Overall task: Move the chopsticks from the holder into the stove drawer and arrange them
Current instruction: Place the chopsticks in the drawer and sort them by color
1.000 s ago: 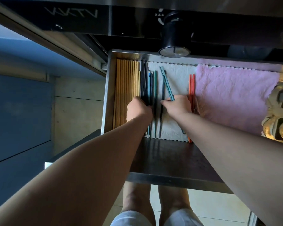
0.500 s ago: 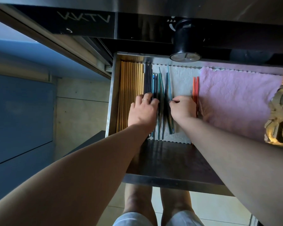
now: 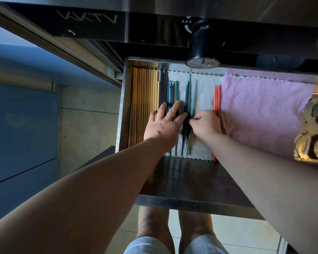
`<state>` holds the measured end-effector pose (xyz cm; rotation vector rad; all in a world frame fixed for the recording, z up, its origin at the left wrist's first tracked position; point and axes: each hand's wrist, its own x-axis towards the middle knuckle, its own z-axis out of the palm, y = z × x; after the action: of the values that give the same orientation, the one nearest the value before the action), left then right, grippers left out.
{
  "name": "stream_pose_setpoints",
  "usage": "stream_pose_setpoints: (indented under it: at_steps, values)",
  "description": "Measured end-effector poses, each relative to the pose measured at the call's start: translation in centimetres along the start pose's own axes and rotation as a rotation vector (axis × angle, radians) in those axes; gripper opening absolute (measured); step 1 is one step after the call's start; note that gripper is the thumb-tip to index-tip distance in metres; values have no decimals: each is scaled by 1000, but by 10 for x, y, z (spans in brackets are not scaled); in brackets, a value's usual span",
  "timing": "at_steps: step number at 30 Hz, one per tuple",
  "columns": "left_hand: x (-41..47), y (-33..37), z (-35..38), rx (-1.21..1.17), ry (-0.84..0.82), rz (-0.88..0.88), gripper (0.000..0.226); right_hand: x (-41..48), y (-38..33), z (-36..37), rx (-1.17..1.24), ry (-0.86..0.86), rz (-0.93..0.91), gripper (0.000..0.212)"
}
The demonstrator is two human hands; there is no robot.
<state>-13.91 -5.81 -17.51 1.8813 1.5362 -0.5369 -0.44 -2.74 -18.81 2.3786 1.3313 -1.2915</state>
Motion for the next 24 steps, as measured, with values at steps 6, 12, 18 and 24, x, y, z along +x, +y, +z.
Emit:
stream_pose_setpoints:
  at_steps: [6, 12, 18, 24]
  values:
    - [-1, -1, 3, 5, 26, -11, 71, 0, 3, -3, -47, -54, -46, 13]
    - [-2, 0, 2, -2, 71, -20, 66, 0, -1, -2, -73, -106, -24, 14]
    - [5, 13, -4, 44, -18, 13, 80, -1, 8, -3, -77, -4, 0, 17]
    - [-1, 7, 8, -26, 147, -32, 70, 0, 11, -3, -28, 40, -103, 8]
